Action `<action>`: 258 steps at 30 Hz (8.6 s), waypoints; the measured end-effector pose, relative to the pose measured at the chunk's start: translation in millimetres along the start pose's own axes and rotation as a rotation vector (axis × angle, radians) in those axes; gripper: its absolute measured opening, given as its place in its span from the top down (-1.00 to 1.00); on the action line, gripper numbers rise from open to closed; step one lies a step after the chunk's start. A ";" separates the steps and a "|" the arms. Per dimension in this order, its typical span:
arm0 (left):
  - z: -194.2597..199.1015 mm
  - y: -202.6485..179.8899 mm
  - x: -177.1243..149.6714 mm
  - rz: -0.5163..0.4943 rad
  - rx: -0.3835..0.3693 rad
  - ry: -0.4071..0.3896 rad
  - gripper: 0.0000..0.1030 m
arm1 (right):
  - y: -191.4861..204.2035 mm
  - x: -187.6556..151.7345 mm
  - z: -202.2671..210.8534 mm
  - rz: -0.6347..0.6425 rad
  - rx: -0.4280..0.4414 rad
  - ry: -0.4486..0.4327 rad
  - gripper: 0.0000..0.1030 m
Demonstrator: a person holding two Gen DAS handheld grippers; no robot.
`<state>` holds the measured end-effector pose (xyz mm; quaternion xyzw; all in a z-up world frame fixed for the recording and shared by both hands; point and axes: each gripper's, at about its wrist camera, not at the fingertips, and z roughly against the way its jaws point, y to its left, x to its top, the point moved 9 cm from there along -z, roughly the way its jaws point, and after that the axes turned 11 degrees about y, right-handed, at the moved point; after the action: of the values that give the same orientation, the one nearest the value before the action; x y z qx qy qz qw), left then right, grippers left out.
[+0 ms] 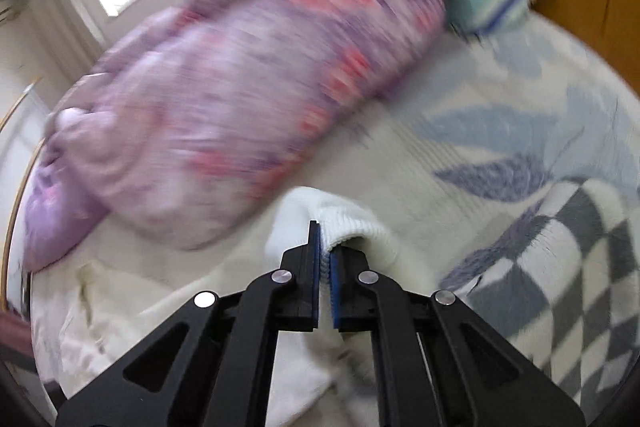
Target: Fold large clothes
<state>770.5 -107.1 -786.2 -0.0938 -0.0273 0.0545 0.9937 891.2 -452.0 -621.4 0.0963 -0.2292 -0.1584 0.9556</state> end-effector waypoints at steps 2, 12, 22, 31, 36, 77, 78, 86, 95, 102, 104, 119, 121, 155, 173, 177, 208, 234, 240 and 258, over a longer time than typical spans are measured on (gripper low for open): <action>16.1 11.4 -3.8 0.020 -0.014 -0.019 -0.77 | 38.0 -6.2 23.5 0.058 0.011 -0.040 0.93; 115.0 134.3 -25.2 0.130 0.009 -0.150 -0.77 | 278.1 -118.1 70.1 0.406 0.076 -0.075 0.92; 168.8 311.0 -84.8 0.311 0.123 -0.175 -0.77 | 466.4 -346.2 -53.5 0.706 0.179 0.448 0.31; 166.0 302.0 -101.5 0.323 0.060 -0.177 -0.77 | 424.9 -329.8 -6.7 0.569 0.323 0.414 0.01; 145.5 219.7 -79.8 0.133 0.011 -0.152 -0.77 | 327.2 -278.8 -6.9 0.380 0.219 0.362 0.25; 94.3 312.3 79.1 0.372 -0.012 -0.070 -0.78 | 161.5 -112.6 -114.1 0.014 0.164 0.418 0.00; 89.5 315.9 86.3 0.377 -0.004 -0.064 -0.78 | 159.3 -102.8 -126.5 -0.024 0.179 0.420 0.00; 47.0 324.0 122.0 0.384 0.002 0.006 -0.77 | 162.2 -98.8 -184.9 -0.119 0.210 0.495 -0.09; 55.7 290.8 134.1 0.240 0.070 -0.053 0.74 | 160.7 -107.2 -181.4 0.012 0.151 0.455 0.80; 133.4 259.0 103.6 0.154 0.011 -0.223 0.75 | 153.1 -103.3 -99.7 0.060 0.241 0.309 0.88; 156.5 250.8 85.9 0.126 -0.004 -0.258 0.76 | 153.3 -106.5 -66.7 0.077 0.259 0.267 0.88; 221.4 320.7 -179.0 0.280 -0.079 -0.161 0.72 | 112.0 -277.2 127.3 0.122 0.194 0.290 0.87; 202.7 334.4 -227.4 0.371 -0.114 -0.081 0.59 | 89.4 -324.0 127.4 0.124 0.130 0.365 0.77; 106.1 334.4 -359.4 0.479 -0.148 0.085 0.82 | 16.0 -463.1 68.6 -0.237 0.027 0.483 0.73; 86.0 363.0 -382.2 0.615 -0.158 0.059 -0.50 | 271.0 -407.6 19.8 0.313 0.145 0.400 0.90; 82.8 366.0 -387.3 0.620 -0.163 0.055 -0.52 | 308.4 -415.0 -46.7 0.351 0.146 0.502 0.91; 68.5 310.3 -386.5 0.587 -0.341 0.115 0.87 | 276.4 -545.0 -2.2 0.373 0.131 0.582 0.60; 144.4 280.0 -343.9 0.595 -0.619 0.083 0.58 | 406.7 -663.2 51.1 0.868 0.314 0.418 0.80; 143.1 279.3 -320.3 0.603 -0.541 0.043 -0.05 | 404.0 -646.7 62.2 0.793 0.366 0.431 0.82; 200.0 -6.1 -272.6 -0.050 -0.187 -0.129 0.79 | 201.2 -478.6 145.4 0.125 0.574 0.296 0.86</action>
<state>487.7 -107.3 -600.9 -0.1818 -0.0987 0.0327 0.9778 470.8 -114.8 -637.3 0.3696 -0.1285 -0.0128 0.9202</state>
